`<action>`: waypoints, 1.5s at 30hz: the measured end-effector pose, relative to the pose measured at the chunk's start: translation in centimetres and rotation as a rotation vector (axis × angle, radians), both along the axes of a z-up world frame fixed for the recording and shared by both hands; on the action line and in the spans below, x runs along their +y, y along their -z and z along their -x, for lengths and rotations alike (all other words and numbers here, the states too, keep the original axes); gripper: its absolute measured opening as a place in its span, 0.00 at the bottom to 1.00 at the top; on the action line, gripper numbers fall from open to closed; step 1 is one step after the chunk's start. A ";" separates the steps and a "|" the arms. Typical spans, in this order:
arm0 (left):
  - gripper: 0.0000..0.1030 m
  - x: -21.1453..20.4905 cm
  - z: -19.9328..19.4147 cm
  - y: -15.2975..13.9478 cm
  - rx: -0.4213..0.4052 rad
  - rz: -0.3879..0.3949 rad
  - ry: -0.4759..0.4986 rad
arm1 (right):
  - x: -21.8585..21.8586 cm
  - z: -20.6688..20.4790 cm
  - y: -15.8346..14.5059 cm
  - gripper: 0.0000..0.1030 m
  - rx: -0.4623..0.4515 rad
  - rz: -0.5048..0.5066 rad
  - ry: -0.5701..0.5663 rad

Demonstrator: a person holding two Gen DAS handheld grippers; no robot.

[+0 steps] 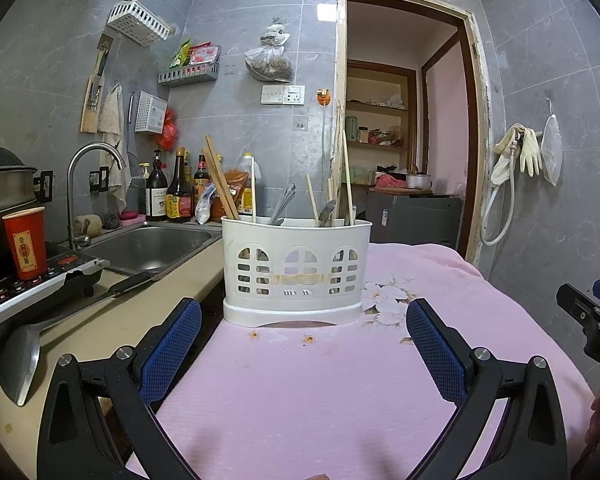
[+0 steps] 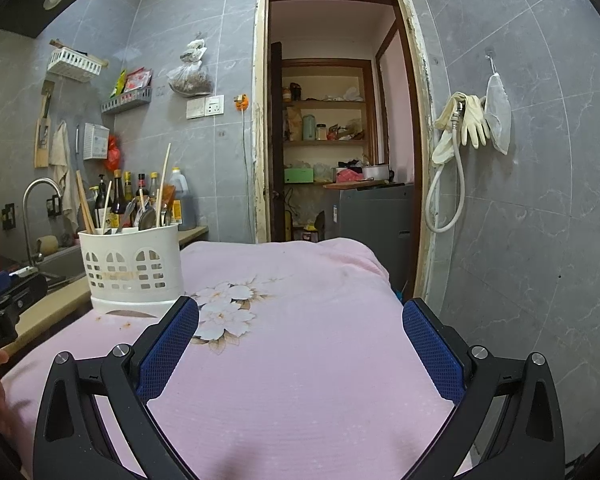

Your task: Organize utensils

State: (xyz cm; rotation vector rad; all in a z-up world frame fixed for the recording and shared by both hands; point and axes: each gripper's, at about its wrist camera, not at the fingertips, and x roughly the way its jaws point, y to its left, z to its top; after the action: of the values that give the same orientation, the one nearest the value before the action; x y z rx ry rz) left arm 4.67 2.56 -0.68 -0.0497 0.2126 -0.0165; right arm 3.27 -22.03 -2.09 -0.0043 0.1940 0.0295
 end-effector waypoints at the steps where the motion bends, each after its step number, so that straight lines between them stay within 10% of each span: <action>1: 0.98 0.0 0.0 0.0 0.000 0.000 0.000 | 0.0 0.0 0.0 1.00 0.001 0.000 -0.001; 45: 0.98 0.1 0.0 0.5 0.005 0.008 -0.004 | 0.1 -0.4 0.2 1.00 0.008 -0.004 0.002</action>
State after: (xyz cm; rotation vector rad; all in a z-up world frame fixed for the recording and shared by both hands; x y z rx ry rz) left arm 4.66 2.63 -1.14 -0.0586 0.2178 -0.0134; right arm 3.67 -21.95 -2.29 -0.0005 0.2022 0.0281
